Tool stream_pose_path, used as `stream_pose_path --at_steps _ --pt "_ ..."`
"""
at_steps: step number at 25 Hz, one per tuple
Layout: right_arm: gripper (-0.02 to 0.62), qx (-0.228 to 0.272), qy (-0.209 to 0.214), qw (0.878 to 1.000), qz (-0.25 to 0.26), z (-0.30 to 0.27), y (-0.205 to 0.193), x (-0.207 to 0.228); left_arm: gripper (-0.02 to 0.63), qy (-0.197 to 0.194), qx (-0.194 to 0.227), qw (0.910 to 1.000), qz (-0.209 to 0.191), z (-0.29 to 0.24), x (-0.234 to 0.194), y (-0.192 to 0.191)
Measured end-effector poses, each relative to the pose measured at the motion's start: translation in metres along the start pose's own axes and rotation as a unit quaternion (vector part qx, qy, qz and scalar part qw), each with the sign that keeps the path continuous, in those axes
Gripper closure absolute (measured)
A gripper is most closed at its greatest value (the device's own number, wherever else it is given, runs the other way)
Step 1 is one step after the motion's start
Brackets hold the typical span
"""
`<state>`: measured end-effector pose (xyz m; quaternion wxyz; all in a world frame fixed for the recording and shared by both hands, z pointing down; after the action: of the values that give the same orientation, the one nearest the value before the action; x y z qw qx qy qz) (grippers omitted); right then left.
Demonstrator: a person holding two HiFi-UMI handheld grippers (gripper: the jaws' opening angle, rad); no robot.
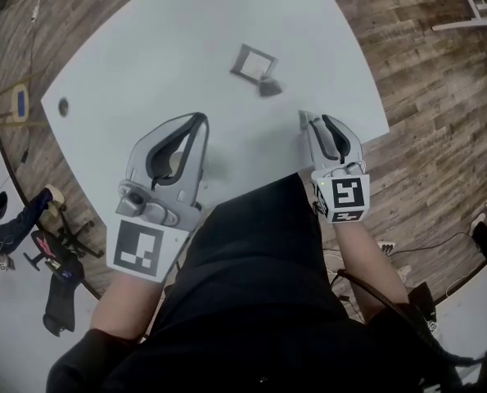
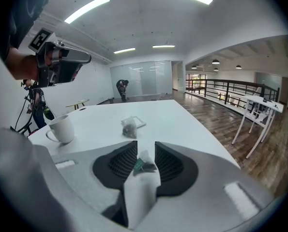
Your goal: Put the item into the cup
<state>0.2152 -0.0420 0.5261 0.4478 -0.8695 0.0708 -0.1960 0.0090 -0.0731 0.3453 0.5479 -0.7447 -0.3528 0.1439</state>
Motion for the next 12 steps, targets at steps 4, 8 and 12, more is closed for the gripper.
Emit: stream_pose_path --at_steps 4,8,12 --pt "0.479 -0.007 0.002 1.0 0.002 -0.005 -0.002 -0.002 0.607 0.0 -0.009 0.9999 0.008 0.0 0.0 -0.005" --pt "0.479 -0.028 -0.002 1.0 0.002 -0.012 -0.007 -0.002 0.607 0.002 -0.013 0.9998 0.016 0.0 -0.003 -0.009" --pt "0.479 -0.043 -0.006 0.999 0.006 -0.015 -0.01 -0.002 0.607 0.005 -0.015 0.9997 0.018 0.003 -0.004 -0.01"
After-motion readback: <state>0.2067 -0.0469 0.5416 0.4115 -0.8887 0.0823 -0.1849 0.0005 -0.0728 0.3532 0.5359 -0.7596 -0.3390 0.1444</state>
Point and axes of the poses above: the fingertips, and each gripper's own axes: z backward along the fingers, x to its right, y out of its top, the point moved 4 cm from there along z, backward along the fingers, and after that the axes turned 15 degrees about -z, right-handed, at the moved point
